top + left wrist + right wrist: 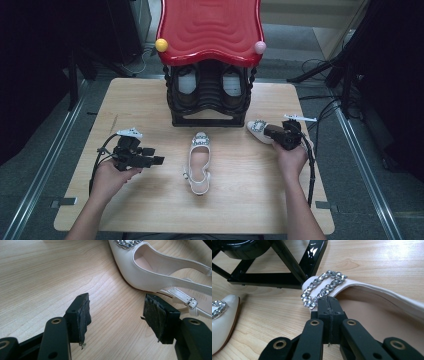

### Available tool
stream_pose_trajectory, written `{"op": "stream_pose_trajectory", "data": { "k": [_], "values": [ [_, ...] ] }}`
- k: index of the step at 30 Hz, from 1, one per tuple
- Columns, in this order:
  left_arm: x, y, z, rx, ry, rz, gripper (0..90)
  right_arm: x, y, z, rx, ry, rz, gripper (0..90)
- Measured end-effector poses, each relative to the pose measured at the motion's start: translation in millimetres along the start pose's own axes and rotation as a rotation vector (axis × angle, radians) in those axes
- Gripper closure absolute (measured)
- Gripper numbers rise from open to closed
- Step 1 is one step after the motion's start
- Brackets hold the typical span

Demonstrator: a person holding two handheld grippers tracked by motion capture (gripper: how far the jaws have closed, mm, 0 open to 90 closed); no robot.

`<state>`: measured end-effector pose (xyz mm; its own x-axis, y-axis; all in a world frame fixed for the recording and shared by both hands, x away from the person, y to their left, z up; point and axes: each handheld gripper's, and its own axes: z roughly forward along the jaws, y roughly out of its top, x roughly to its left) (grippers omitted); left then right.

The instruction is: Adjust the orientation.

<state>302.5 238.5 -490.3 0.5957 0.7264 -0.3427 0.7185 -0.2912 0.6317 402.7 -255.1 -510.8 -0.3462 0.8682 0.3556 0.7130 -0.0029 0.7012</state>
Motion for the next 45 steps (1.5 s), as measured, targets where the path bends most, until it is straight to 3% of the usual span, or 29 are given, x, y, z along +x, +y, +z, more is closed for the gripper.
{"op": "stream_pose_trajectory", "data": {
  "k": [9,13,14,17,23,31,37,38,45],
  "values": [
    [0.1,2.3,1.6,-0.002,-0.006,0.006,38.3,-0.8,1.9,-11.9,0.003,-0.020,-0.022,90.0],
    [-0.1,4.7,3.3,0.002,-0.010,0.011,38.3,-4.9,3.4,-28.6,-0.034,-0.033,-0.026,90.0],
    [-0.1,6.0,4.7,0.001,-0.013,0.015,38.3,-7.7,3.9,-40.2,-0.056,-0.054,-0.031,90.0],
    [-0.5,7.3,5.8,0.003,-0.016,0.016,38.3,-12.7,3.9,-53.6,-0.077,-0.080,-0.034,90.0],
    [0.0,10.0,8.9,0.014,-0.018,0.019,38.4,-26.4,3.7,-78.5,-0.133,-0.069,-0.004,90.0],
    [-0.2,10.5,9.8,0.019,-0.013,0.026,38.5,-33.4,7.2,-96.4,-0.171,-0.114,-0.003,89.7],
    [-0.9,10.3,11.6,0.026,-0.012,0.028,38.4,-41.9,2.3,-82.7,-0.095,-0.136,0.008,90.0],
    [-1.3,10.2,11.6,0.026,-0.011,0.026,38.4,-44.5,1.0,-76.5,-0.052,-0.118,0.018,90.0],
    [0.3,10.4,10.2,0.019,-0.009,0.022,38.5,-40.1,-1.8,-68.6,-0.016,-0.120,-0.016,90.0]
  ]
}}
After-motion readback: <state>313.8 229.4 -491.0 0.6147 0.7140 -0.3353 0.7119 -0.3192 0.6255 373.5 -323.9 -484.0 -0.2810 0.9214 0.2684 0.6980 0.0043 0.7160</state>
